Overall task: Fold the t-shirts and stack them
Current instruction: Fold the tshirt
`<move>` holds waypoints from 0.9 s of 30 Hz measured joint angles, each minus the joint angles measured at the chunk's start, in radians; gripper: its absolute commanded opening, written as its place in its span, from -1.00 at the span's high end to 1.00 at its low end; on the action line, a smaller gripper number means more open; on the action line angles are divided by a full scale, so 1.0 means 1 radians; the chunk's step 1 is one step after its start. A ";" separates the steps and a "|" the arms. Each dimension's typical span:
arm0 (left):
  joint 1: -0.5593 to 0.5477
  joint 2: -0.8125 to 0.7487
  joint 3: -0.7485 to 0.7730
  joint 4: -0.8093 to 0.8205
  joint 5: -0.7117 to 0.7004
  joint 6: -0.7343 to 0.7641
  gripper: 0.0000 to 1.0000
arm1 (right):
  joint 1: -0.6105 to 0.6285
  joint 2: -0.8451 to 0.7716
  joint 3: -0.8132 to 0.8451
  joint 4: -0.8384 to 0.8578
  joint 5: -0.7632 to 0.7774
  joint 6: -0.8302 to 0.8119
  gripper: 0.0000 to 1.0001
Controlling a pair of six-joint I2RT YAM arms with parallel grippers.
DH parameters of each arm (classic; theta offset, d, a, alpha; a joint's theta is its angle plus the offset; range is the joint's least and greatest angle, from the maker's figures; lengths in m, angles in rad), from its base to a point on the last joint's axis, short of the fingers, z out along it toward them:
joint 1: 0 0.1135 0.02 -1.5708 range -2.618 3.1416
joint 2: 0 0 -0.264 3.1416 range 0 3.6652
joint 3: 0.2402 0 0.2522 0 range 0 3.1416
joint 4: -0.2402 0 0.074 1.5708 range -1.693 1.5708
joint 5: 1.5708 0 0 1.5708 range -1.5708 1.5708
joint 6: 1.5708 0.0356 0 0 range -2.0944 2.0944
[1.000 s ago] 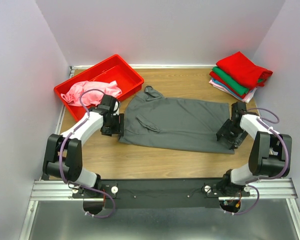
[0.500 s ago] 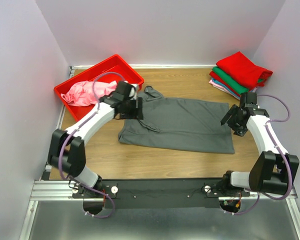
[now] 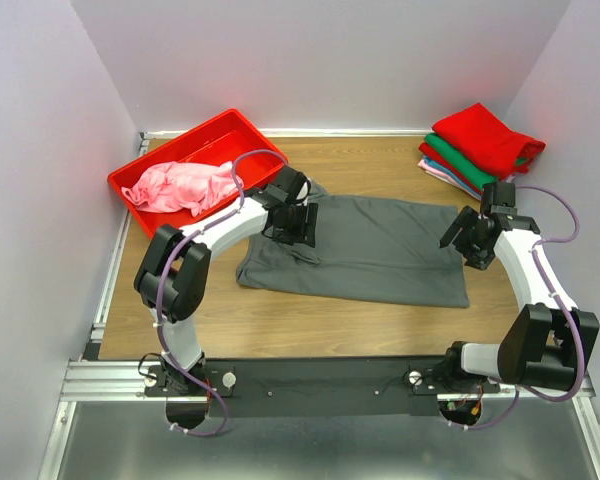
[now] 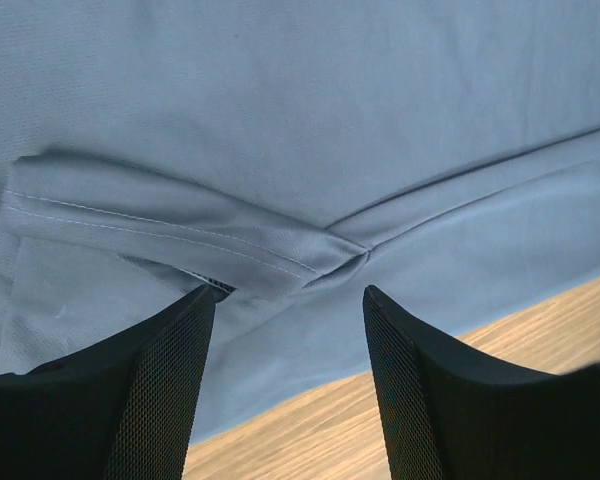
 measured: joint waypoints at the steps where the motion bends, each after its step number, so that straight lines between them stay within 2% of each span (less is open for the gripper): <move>1: 0.000 0.000 0.000 0.000 -0.002 -0.001 -0.38 | 0.000 0.000 0.000 0.000 -0.002 -0.001 -0.57; 12: -0.039 0.053 0.000 -0.011 -0.006 -0.010 -0.30 | 0.000 0.000 0.000 0.000 -0.006 -0.003 -0.57; 14: -0.042 0.056 0.000 -0.010 -0.006 -0.010 -0.21 | 0.000 0.000 0.000 0.000 -0.007 -0.004 -0.57; 18: -0.043 0.067 0.000 -0.008 -0.006 -0.011 0.15 | 0.000 0.000 -0.001 0.000 -0.007 -0.006 -0.57; 21: -0.044 0.096 0.020 -0.010 -0.009 -0.008 0.32 | 0.000 0.000 -0.002 0.000 -0.007 -0.006 -0.57; 27: -0.048 0.152 0.082 -0.012 -0.015 0.000 0.53 | 0.000 0.000 -0.002 0.000 -0.007 -0.006 -0.57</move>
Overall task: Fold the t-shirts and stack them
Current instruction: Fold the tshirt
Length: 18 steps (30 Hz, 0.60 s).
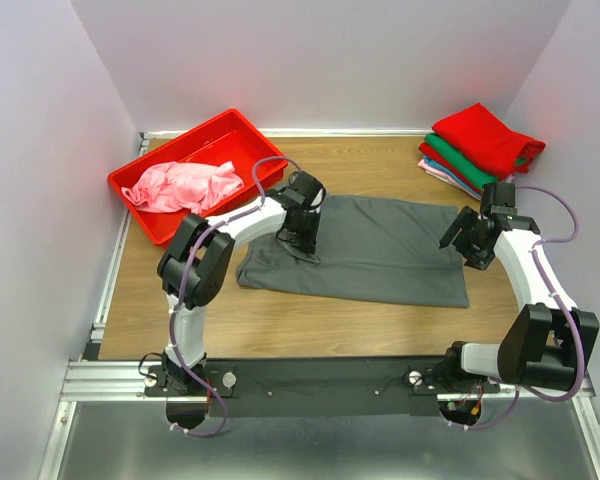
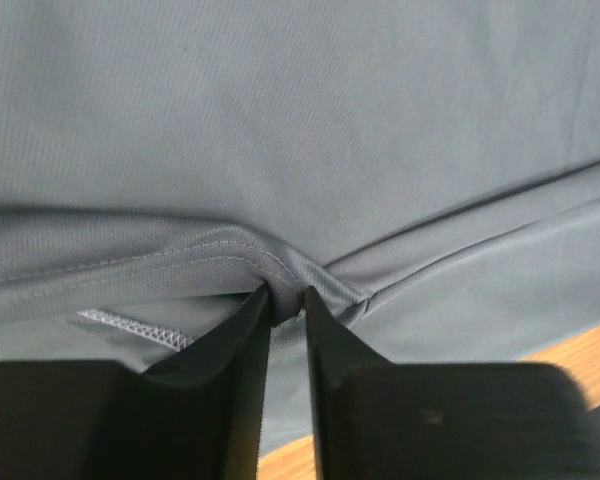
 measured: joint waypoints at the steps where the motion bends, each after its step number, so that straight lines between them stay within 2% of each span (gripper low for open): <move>1: -0.002 0.006 0.009 -0.001 -0.002 0.002 0.54 | 0.000 0.000 0.000 0.000 0.000 0.000 -0.57; 18: -0.032 0.142 0.235 -0.056 -0.012 0.055 0.57 | 0.000 -0.013 -0.014 0.000 0.000 0.000 -0.57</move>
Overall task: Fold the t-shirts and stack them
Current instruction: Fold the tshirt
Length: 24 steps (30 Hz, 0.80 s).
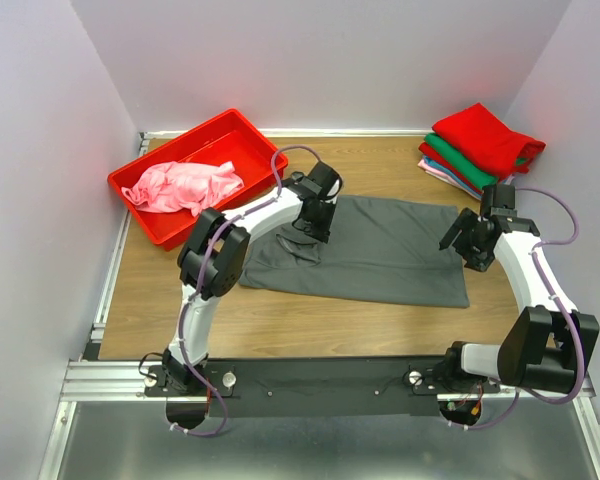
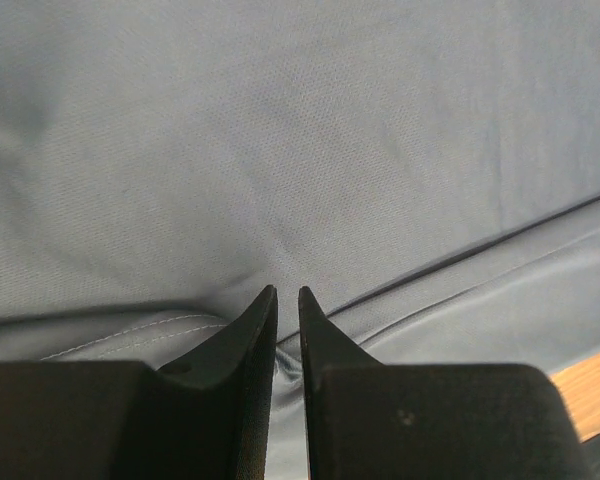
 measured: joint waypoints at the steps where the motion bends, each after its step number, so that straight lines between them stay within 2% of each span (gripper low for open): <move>1: -0.002 0.007 0.006 -0.006 0.000 0.004 0.57 | 0.000 0.000 -0.002 0.000 0.000 0.000 -0.57; 5: -0.008 0.015 0.029 -0.034 -0.015 0.010 0.52 | 0.000 0.000 -0.005 0.000 0.000 0.000 -0.57; 10: -0.003 -0.032 0.018 -0.049 -0.066 0.002 0.34 | 0.000 0.000 -0.005 0.000 0.000 -0.001 -0.57; 13: 0.006 -0.165 -0.081 -0.044 -0.097 -0.017 0.24 | 0.000 0.000 -0.005 0.000 -0.001 -0.003 -0.57; 18: 0.026 -0.370 -0.254 -0.002 -0.113 -0.051 0.21 | 0.000 0.000 -0.005 -0.001 -0.019 -0.008 -0.57; 20: 0.032 -0.394 -0.314 0.014 -0.112 -0.062 0.20 | 0.000 0.000 -0.005 -0.001 -0.025 -0.010 -0.57; 24: 0.034 -0.377 -0.410 0.037 -0.109 -0.085 -0.01 | 0.000 0.000 -0.005 -0.001 -0.033 -0.011 -0.57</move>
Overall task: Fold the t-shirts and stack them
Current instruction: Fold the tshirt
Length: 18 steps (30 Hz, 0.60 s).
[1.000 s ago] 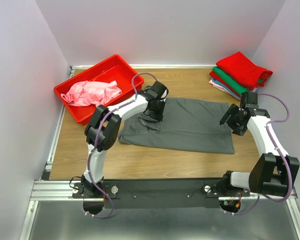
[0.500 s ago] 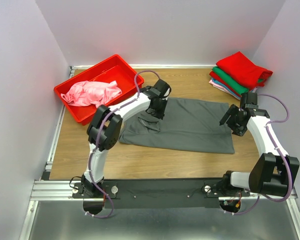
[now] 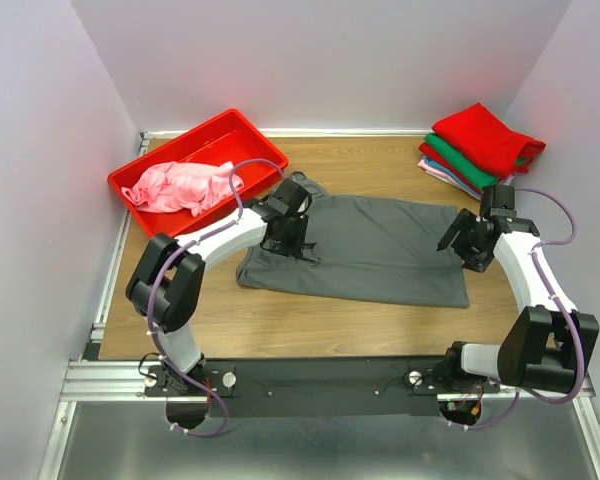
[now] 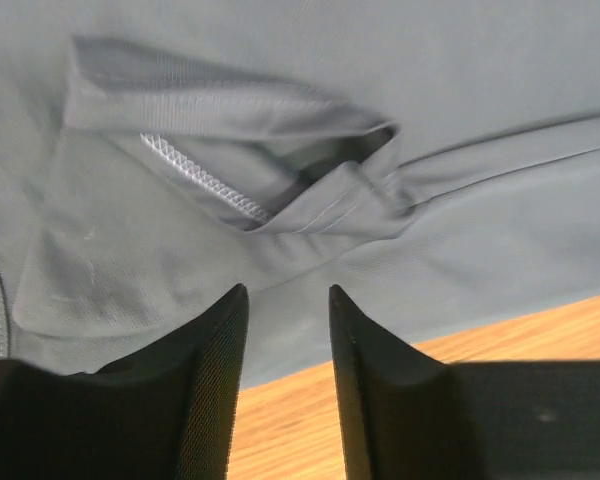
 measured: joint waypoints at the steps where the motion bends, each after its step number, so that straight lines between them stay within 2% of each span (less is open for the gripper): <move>1: 0.000 0.006 -0.010 0.000 0.000 -0.003 -0.08 | 0.000 0.000 -0.001 0.000 -0.002 0.000 -0.57; 18: 0.001 0.116 0.064 0.098 0.009 0.014 -0.15 | 0.000 0.000 -0.014 0.000 -0.011 -0.001 -0.57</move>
